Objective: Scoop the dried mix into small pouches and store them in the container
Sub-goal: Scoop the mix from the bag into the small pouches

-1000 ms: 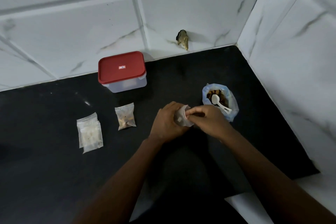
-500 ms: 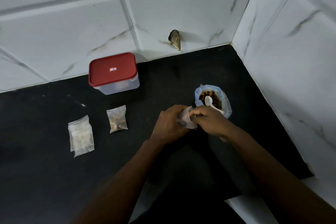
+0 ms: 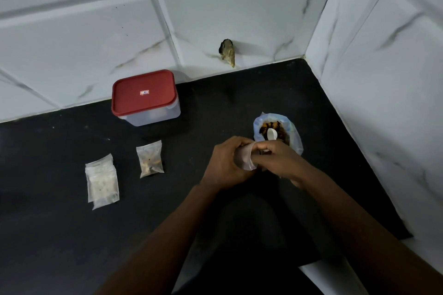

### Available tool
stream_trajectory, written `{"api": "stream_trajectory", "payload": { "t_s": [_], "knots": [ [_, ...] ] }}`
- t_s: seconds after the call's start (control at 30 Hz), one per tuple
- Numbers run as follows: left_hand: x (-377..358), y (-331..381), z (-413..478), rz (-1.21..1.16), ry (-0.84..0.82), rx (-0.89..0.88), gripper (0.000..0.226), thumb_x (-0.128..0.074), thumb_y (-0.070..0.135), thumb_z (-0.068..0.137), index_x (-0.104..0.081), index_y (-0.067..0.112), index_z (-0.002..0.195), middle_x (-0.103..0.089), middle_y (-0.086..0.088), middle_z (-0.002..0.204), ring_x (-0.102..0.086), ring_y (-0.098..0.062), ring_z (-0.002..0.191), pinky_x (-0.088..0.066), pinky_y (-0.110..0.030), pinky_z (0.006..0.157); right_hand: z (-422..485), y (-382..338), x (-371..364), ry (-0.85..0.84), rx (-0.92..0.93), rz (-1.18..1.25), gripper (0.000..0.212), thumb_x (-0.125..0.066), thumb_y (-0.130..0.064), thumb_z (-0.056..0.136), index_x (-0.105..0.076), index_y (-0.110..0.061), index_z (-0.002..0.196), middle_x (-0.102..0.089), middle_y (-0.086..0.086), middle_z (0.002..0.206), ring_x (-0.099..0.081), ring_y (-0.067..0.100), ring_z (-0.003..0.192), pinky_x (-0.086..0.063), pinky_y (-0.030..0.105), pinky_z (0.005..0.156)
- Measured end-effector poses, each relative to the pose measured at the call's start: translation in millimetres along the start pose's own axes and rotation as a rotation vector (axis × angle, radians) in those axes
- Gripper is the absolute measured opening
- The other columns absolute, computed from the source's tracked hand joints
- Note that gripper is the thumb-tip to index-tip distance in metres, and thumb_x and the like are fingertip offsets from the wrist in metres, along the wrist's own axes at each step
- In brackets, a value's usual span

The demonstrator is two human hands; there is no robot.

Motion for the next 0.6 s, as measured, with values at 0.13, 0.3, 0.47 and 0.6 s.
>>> {"api": "stream_trajectory", "payload": {
  "t_s": [0.13, 0.3, 0.47, 0.6],
  "knots": [
    [-2.3, -0.5, 3.4, 0.001, -0.004, -0.005, 0.057, -0.093, 0.033, 0.069, -0.068, 0.018, 0.118, -0.069, 0.009, 0.114, -0.066, -0.004, 0.104, -0.054, -0.023, 0.09, 4.6, 1.6, 5.5, 0.034, 0.026, -0.112, 0.018, -0.066, -0.02, 0.096, -0.062, -0.034, 0.086, -0.066, -0.003, 0.086, -0.065, 0.009, 0.081, -0.055, 0.027, 0.075],
    [-3.8, -0.8, 7.3, -0.018, 0.014, 0.016, 0.046, -0.088, 0.033, 0.075, -0.069, 0.018, 0.113, -0.07, 0.008, 0.11, -0.067, -0.005, 0.101, -0.057, -0.026, 0.088, 10.1, 6.4, 5.6, 0.096, 0.094, -0.234, 0.012, -0.06, -0.024, 0.101, -0.069, -0.03, 0.106, -0.062, -0.015, 0.084, -0.058, -0.004, 0.079, -0.042, 0.013, 0.066],
    [-1.3, -0.2, 7.5, -0.114, 0.108, 0.053, 0.039, -0.09, 0.029, 0.076, -0.07, 0.019, 0.108, -0.071, 0.01, 0.104, -0.069, -0.008, 0.098, -0.056, -0.021, 0.084, 5.5, 9.9, 11.3, 0.208, 0.129, -0.101, 0.012, -0.071, -0.022, 0.093, -0.073, -0.031, 0.101, -0.07, -0.016, 0.094, -0.067, -0.004, 0.088, -0.049, 0.01, 0.075],
    [-1.1, -0.1, 7.9, -0.162, 0.104, 0.09, 0.045, -0.093, 0.034, 0.071, -0.068, 0.023, 0.107, -0.07, 0.012, 0.104, -0.068, -0.008, 0.1, -0.056, -0.021, 0.085, 3.6, 13.1, 17.6, 0.339, 0.123, 0.067, 0.023, -0.08, -0.007, 0.083, -0.068, -0.017, 0.1, -0.072, -0.006, 0.092, -0.069, -0.008, 0.08, -0.052, 0.007, 0.062]
  ]
}}
Point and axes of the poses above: each hand's wrist, its own z-axis towards the middle knuckle, its own x-axis out of the back of the hand, y = z × x, the point moved 2 cm from there along z, towards the middle knuckle
